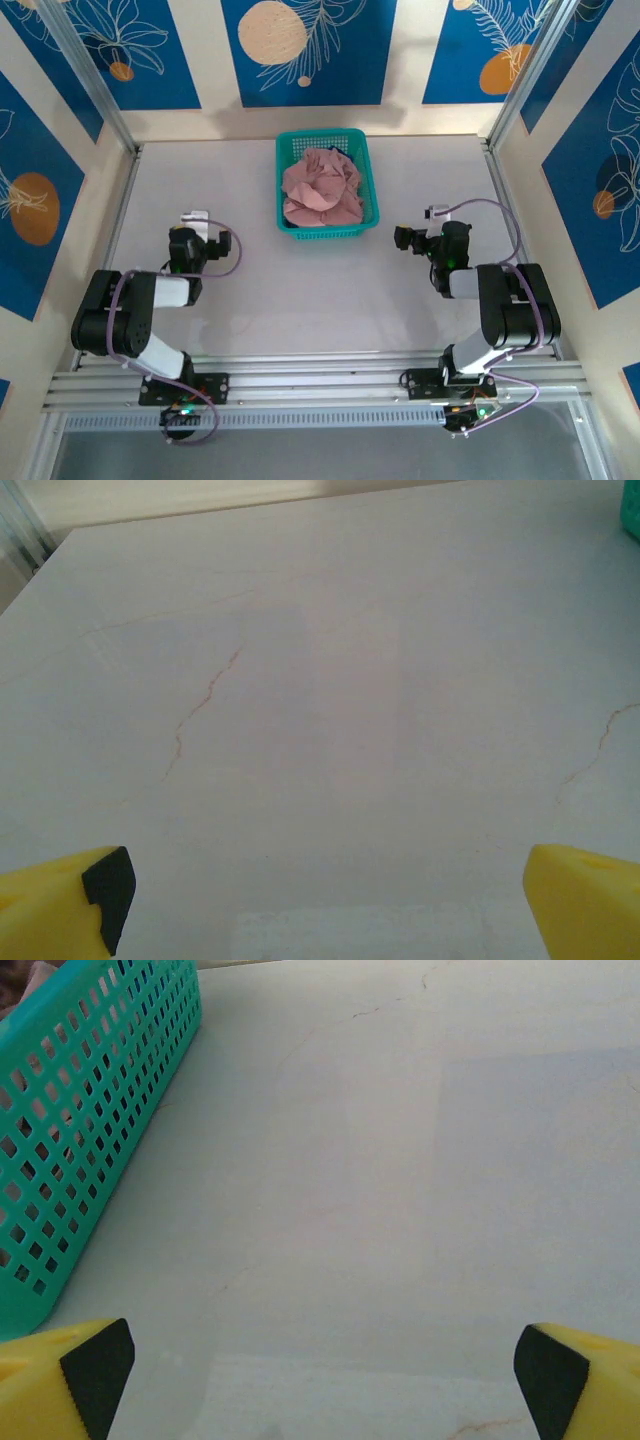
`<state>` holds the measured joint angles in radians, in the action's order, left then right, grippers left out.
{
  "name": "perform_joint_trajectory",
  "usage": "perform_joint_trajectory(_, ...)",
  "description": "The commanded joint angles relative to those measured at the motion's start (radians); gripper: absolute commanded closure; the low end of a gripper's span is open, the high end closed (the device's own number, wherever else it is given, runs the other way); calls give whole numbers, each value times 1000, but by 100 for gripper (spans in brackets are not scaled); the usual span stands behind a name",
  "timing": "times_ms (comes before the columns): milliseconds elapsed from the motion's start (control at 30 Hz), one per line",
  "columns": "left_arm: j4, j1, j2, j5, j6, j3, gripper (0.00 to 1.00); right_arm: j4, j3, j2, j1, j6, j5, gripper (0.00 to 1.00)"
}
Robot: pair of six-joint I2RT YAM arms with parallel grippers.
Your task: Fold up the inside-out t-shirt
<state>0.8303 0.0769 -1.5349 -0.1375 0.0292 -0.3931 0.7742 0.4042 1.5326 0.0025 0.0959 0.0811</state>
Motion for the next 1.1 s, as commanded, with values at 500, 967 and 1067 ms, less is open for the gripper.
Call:
perform_joint_trajectory(500, 9, -3, 2, 27, -3, -4, 0, 23, 18, -11, -6, 4, -11, 1)
perform_joint_trajectory(967, -68, -3, 58, -16, -20, -24, 0, -40, 30, -63, 20, 13, 98, 1)
perform_joint_trajectory(1067, -386, -9, 203, -91, -48, -126, 0, -261, 85, -187, 14, 73, 165, 1)
